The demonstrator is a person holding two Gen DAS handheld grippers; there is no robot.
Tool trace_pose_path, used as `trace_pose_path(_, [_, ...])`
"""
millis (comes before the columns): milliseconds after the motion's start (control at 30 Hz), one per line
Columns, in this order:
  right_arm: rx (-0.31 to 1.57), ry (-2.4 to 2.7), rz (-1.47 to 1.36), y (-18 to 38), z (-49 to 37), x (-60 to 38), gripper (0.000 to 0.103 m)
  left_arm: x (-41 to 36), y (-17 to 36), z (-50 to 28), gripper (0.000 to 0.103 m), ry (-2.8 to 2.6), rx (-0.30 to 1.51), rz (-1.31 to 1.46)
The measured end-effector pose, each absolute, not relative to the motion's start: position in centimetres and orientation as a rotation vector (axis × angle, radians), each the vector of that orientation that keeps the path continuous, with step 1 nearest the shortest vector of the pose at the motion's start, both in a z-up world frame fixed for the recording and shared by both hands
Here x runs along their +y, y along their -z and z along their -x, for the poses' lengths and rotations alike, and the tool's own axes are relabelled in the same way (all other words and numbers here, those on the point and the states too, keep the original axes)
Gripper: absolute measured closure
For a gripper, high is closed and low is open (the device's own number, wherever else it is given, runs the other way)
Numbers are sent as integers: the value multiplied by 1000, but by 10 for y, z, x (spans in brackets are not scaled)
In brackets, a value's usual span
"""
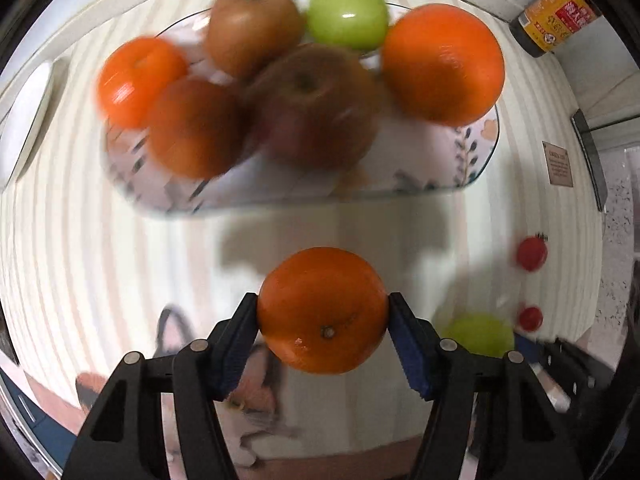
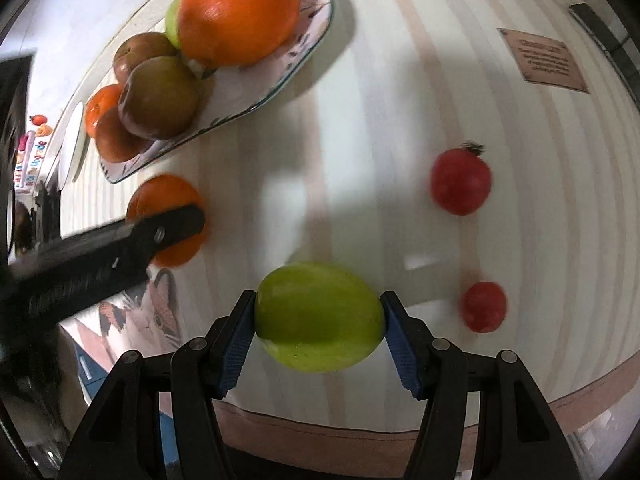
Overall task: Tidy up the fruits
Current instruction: 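Carry both fruits onto the platter and open both tools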
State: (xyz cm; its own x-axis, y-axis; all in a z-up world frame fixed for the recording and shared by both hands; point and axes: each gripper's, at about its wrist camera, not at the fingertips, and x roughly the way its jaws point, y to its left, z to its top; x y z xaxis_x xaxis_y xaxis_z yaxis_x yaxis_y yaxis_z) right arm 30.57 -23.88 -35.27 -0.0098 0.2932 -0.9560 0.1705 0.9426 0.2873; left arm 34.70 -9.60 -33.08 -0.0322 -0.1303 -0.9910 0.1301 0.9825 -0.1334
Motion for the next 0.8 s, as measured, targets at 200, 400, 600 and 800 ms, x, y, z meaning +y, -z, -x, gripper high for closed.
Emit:
trace_pose_path(200, [1586, -154, -319, 353, -308, -211, 39, -47, 324, -313, 41, 145, 1583, 41])
trace_pose_path(400, [1603, -148, -334, 354, -310, -209, 37, -22, 339, -308, 41, 108, 1604, 92])
trace_pose_path(600, [1632, -153, -311, 359, -305, -215, 36, -18, 339, -318, 41, 124, 1594, 101])
trace_pose_path(800, [1583, -158, -303, 353, -299, -215, 39, -11, 319, -318, 41, 136, 1561, 129])
